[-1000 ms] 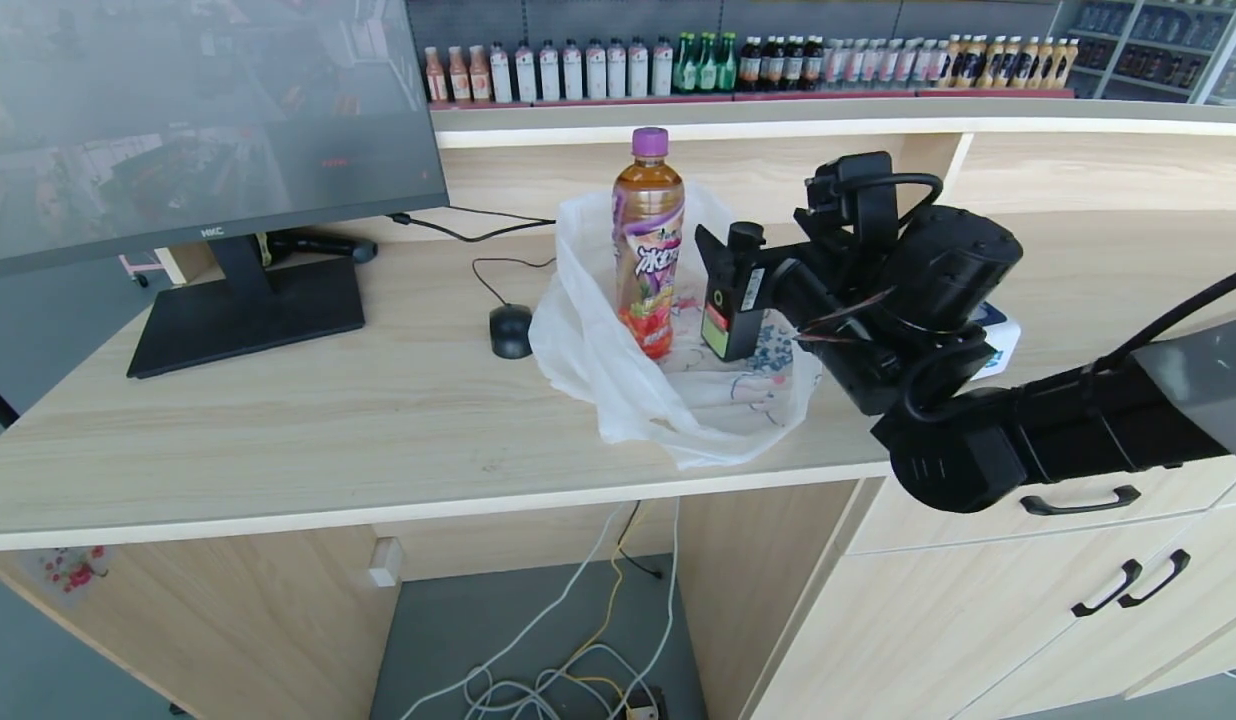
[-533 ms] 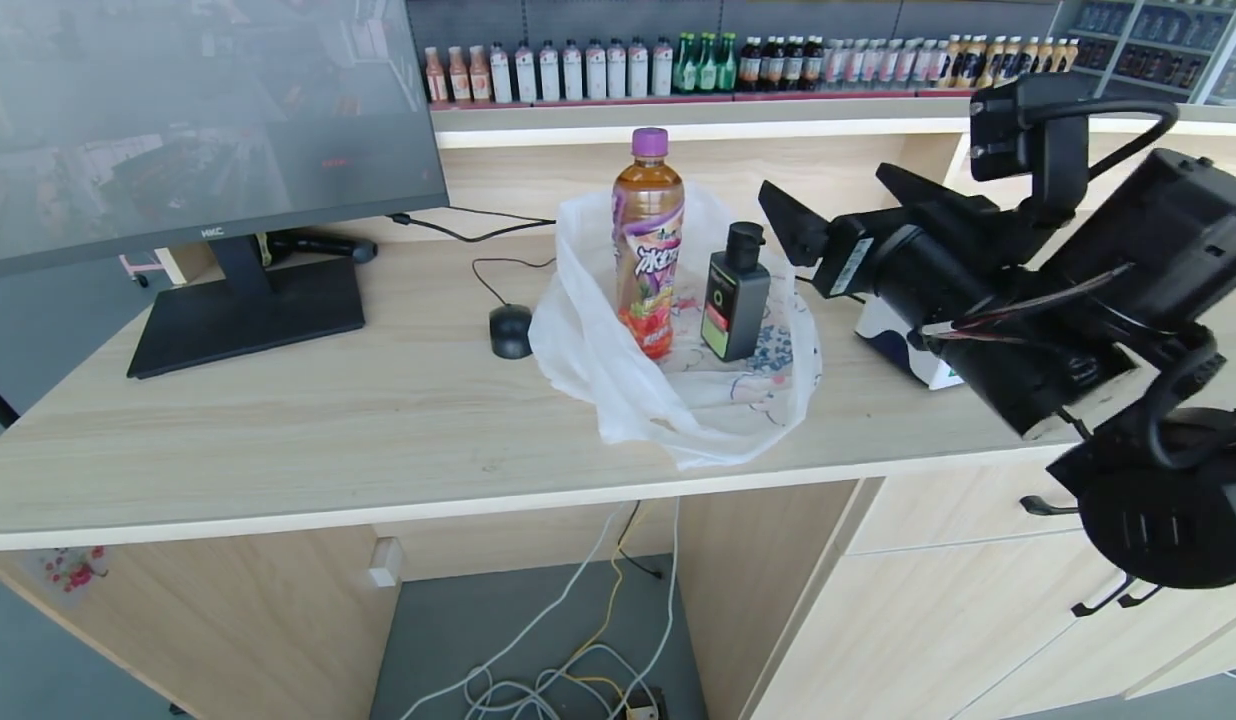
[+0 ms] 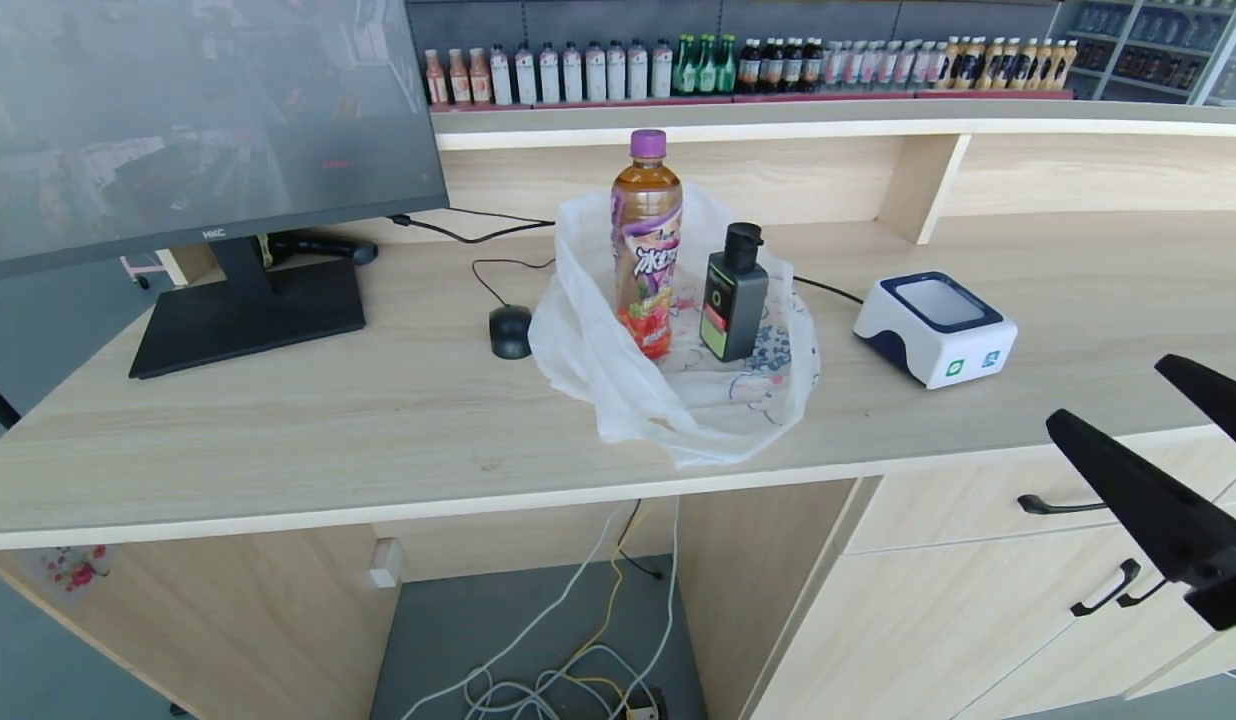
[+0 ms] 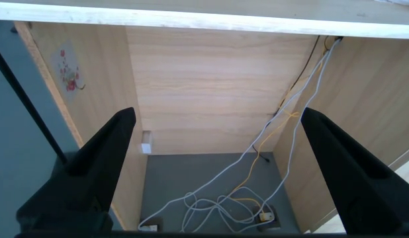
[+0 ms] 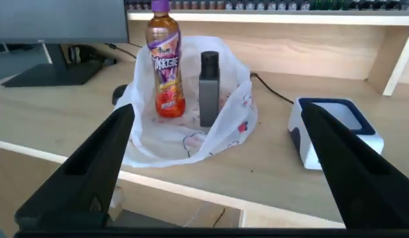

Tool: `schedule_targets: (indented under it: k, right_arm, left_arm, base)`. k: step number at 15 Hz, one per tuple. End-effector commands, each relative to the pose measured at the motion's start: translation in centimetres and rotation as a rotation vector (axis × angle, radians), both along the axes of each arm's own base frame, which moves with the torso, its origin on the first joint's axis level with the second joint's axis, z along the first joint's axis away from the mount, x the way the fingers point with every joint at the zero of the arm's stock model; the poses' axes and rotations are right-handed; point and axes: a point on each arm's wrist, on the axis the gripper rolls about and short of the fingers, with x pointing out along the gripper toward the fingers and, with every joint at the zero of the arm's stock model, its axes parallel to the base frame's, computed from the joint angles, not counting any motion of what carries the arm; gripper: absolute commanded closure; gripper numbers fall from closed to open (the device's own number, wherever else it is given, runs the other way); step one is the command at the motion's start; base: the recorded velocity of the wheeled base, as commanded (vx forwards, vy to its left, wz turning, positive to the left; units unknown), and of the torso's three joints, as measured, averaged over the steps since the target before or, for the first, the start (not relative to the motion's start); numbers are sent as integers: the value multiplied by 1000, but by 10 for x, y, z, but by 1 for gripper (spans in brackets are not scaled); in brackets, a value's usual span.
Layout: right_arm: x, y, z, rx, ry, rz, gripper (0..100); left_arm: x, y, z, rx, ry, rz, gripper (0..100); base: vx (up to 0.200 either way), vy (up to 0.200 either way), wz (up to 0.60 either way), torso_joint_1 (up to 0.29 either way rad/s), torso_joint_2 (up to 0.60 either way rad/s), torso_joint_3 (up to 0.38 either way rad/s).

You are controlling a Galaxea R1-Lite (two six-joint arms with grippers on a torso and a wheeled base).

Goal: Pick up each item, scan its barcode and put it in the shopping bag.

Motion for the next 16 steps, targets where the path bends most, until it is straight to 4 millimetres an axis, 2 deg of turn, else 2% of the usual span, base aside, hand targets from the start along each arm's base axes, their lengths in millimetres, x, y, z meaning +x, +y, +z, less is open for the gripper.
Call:
schedule_targets:
  k: [1,4,5,6,10,12,13,15,16]
  right_arm:
    - [-68,-42,-36,31,18,39,0]
    - [-110,-69,-96,-87,203,66,0]
    - [-120,-75,-115,-116,242,92,0]
    - [-122,-76,-124,-141,274,106,0]
    - [-118,-72,-122,-154,310,76,0]
    - [-113,-67,-121,-170,401,-72,0]
    - [-109,-64,-121,-151,469,-236,0]
    - [-110,-63,-121,-101,481,-472,0]
    - [-111,-62,-121,-91,473,-503,0]
  left_arm:
    - [0,0,0,0,-1,0,0]
    - [0,0,0,1,-1,0,0]
    - [0,0,0,0,-1,0,0]
    - [0,0,0,1,-1,0,0]
    - [0,0,0,1,-1,0,0]
    - [0,0,0,0,-1,0,0]
    - [0,0,0,0,-1,0,0]
    - [0,0,0,0,-1,0,0]
    - [0,0,0,0,-1,0,0]
  base:
    - [0,0,0,0,0,0]
    - [0,0,0,0,0,0]
    - [0,0,0,0,0,0]
    - [0,0,0,0,0,0]
    - [0,0,0,0,0,0]
    - [0,0,0,0,0,0]
    - [0,0,0,0,0,0]
    - [0,0,0,0,0,0]
    - [0,0,0,0,0,0]
